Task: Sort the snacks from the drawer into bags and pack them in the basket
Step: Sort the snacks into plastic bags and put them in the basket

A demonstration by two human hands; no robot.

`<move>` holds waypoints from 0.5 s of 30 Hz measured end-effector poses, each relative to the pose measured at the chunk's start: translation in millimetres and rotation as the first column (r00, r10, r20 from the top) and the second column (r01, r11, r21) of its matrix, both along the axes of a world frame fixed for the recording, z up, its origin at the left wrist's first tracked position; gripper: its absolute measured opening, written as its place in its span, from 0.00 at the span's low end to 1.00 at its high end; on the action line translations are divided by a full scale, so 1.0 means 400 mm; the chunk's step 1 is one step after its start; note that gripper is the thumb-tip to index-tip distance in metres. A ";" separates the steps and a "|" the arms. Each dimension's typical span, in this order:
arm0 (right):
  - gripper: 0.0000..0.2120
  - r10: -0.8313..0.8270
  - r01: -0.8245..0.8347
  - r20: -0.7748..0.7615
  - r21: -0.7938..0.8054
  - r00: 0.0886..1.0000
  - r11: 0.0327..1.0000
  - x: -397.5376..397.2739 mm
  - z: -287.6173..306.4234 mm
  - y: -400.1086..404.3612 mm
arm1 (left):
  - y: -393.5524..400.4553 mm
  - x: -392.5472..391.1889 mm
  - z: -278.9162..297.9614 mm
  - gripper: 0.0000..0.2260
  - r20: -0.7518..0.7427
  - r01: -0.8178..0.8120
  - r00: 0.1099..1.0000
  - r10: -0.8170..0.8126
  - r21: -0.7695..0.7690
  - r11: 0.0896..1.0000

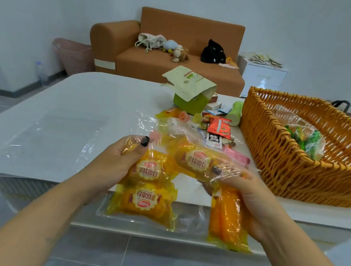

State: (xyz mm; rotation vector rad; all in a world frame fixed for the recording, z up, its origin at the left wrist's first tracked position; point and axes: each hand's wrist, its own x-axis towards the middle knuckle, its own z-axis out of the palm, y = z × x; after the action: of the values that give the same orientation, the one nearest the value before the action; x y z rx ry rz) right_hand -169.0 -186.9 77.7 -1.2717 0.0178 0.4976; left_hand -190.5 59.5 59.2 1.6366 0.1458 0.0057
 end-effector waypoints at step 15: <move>0.24 0.008 -0.005 0.112 -0.022 0.994 1.000 0.013 0.009 -0.022 | -0.025 -0.014 0.014 0.21 0.099 0.026 0.995 -0.016 -0.101 0.995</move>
State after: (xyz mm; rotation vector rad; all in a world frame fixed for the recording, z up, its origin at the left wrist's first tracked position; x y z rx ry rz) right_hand -163.8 -195.7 81.3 -1.3196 -0.0755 0.4319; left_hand -196.0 49.4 64.8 1.5327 0.0523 0.0616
